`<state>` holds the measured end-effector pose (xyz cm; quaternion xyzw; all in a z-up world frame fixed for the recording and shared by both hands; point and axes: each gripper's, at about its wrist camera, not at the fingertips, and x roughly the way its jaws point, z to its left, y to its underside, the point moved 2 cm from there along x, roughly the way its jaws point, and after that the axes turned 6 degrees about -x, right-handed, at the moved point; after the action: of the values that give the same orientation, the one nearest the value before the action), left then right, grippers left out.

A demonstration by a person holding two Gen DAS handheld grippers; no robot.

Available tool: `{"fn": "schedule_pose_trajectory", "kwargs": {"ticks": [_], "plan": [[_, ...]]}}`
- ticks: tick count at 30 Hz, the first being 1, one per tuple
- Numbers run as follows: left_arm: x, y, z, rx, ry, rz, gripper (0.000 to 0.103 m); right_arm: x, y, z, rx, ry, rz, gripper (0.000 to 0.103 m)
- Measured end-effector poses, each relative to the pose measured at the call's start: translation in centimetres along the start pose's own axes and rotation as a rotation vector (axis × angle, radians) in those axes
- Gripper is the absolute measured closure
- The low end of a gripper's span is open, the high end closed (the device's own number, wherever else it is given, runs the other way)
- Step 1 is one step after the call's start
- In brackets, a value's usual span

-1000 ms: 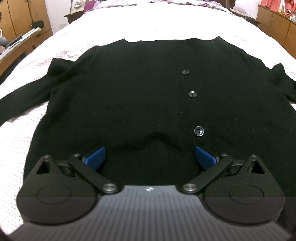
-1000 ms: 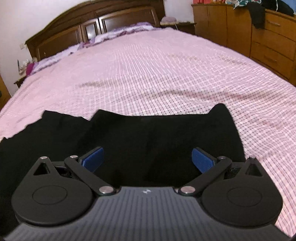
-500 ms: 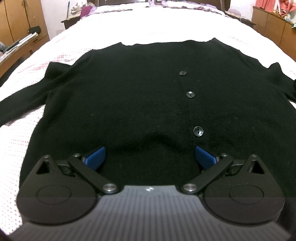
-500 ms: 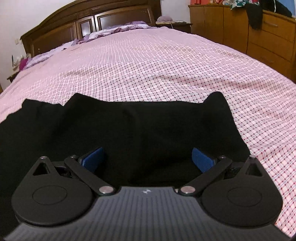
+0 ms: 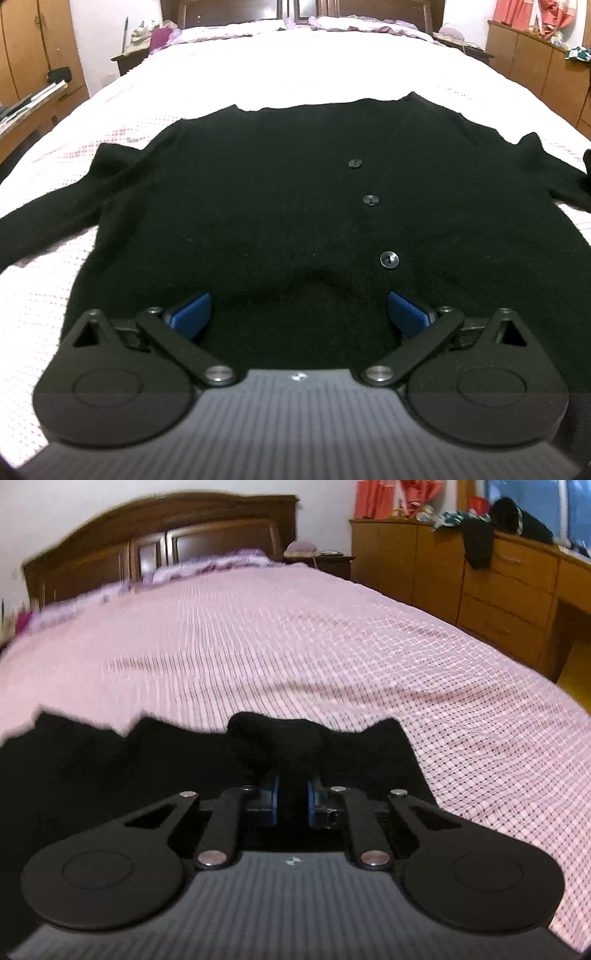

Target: Fold small clothes

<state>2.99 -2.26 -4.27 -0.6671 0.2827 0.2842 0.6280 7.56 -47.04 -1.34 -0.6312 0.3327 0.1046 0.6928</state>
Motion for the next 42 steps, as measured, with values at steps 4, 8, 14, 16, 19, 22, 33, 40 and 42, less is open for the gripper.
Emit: {"fn": "schedule_pose_trajectory", "kwargs": {"ticks": [4, 8, 14, 16, 19, 22, 33, 40, 42], "plan": [[-1.0, -0.5, 0.9, -0.025, 0.012, -0.006, 0.000, -2.3, -2.0, -0.1, 0.108, -0.101, -0.016, 0.089], [-2.1, -1.3, 1.9, -0.058, 0.036, -0.018, 0.000, -4.6, -4.1, 1.1, 0.206, -0.232, -0.025, 0.089], [-3.3, -2.0, 3.9, -0.092, 0.014, -0.045, 0.000, -7.2, -6.6, 5.0, 0.279, -0.441, -0.011, 0.089], [-3.6, -2.1, 4.8, -0.106, 0.003, -0.054, 0.000, -8.1, -7.4, 6.8, 0.287, -0.505, -0.001, 0.089], [-4.0, -2.1, 6.2, -0.126, -0.017, -0.062, 0.000, -9.3, -8.5, 10.3, 0.273, -0.587, 0.002, 0.089], [-4.4, -2.2, 7.5, -0.149, -0.041, -0.071, 0.000, -10.6, -9.6, 14.7, 0.227, -0.673, -0.001, 0.089], [-5.8, -1.5, 11.9, -0.243, -0.103, -0.100, 0.000, -10.8, -6.7, 31.7, 0.027, -0.853, 0.122, 0.089], [-5.6, -1.3, 12.8, -0.260, -0.114, -0.096, 0.000, -6.1, 0.1, 39.8, -0.087, -0.846, 0.285, 0.089], [-5.5, -1.3, 12.8, -0.262, -0.116, -0.094, 0.000, -5.5, 1.7, 41.2, -0.115, -0.843, 0.295, 0.088]]}}
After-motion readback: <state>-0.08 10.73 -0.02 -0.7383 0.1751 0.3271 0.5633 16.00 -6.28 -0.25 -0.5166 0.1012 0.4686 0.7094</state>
